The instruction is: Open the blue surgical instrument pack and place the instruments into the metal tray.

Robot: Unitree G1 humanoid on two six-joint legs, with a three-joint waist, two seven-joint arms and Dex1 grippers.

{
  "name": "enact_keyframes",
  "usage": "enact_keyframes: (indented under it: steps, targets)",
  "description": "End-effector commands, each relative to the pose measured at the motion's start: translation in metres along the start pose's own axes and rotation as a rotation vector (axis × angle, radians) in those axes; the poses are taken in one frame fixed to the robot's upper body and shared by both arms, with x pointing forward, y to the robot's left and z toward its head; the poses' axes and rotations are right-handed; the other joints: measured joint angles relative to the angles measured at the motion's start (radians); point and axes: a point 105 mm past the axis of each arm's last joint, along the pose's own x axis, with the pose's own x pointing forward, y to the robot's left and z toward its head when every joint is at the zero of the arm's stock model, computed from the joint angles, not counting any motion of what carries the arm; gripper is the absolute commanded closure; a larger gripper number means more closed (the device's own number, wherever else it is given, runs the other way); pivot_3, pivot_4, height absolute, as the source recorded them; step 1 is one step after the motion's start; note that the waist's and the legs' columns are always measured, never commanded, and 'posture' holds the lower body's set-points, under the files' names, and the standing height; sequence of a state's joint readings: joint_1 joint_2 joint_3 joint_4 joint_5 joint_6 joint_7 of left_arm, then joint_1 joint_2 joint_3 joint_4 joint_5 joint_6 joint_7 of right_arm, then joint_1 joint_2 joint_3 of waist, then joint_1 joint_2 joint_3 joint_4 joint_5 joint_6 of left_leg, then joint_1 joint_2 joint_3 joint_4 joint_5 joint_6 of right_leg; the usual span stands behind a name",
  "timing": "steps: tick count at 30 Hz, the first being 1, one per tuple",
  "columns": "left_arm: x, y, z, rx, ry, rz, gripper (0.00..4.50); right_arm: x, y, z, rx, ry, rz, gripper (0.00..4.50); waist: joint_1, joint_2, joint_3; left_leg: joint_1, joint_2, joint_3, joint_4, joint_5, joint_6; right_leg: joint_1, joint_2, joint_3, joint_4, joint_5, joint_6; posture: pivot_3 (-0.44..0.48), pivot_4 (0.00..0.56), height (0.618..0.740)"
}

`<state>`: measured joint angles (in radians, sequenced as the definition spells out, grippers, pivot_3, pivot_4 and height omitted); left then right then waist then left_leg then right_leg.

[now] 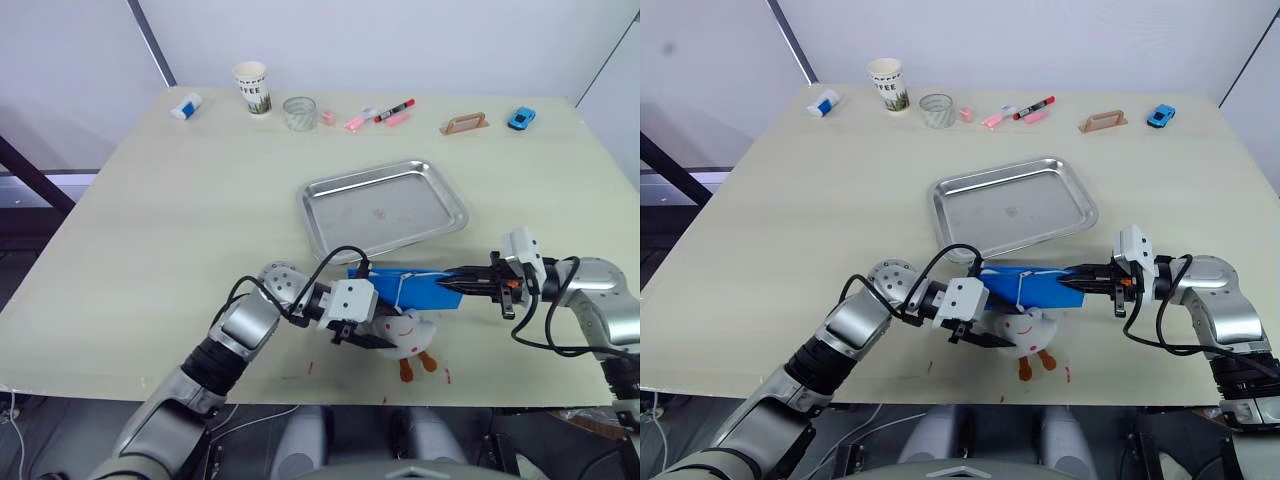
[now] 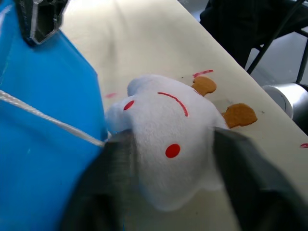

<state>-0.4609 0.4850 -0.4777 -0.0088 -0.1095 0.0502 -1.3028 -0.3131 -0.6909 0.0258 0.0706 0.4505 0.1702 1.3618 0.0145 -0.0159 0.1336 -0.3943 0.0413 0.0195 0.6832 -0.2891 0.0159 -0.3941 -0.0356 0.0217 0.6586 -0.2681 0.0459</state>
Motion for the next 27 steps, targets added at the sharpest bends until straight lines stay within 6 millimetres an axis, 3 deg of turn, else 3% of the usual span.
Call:
enact_keyframes:
  steps: [1,2,16,27]
  targets:
    - [-0.003,-0.001,0.000,0.039,0.009,-0.013,4.04,-0.002,0.000,0.006,-0.035,0.000,-0.008,4.50,0.000,0.000,0.000,0.000,0.000,0.000,0.000,0.000,0.000,0.000,0.000,0.000,0.000,0.000,0.000,0.000,0.150,0.740]
    - [-0.005,-0.001,0.001,0.044,0.005,-0.009,4.46,-0.002,0.000,0.006,-0.035,0.000,-0.009,4.50,0.000,0.000,0.000,0.000,0.000,0.000,0.000,0.000,0.000,0.000,0.000,0.000,0.000,0.000,0.000,0.000,0.150,0.740]
    - [-0.050,0.002,0.038,-0.030,-0.252,0.110,4.46,-0.003,-0.002,0.003,-0.050,0.002,-0.022,4.50,0.000,0.000,0.000,0.000,0.000,-0.001,0.000,0.000,0.000,0.000,0.000,0.000,0.000,0.000,0.000,0.000,0.150,0.740]
    - [-0.096,0.010,0.033,-0.181,-0.288,0.336,4.46,-0.006,-0.001,0.004,-0.059,-0.010,-0.036,4.50,-0.001,0.000,0.000,0.000,0.000,-0.001,0.000,0.000,0.000,0.000,0.000,0.000,0.000,0.000,0.000,0.000,0.150,0.740]
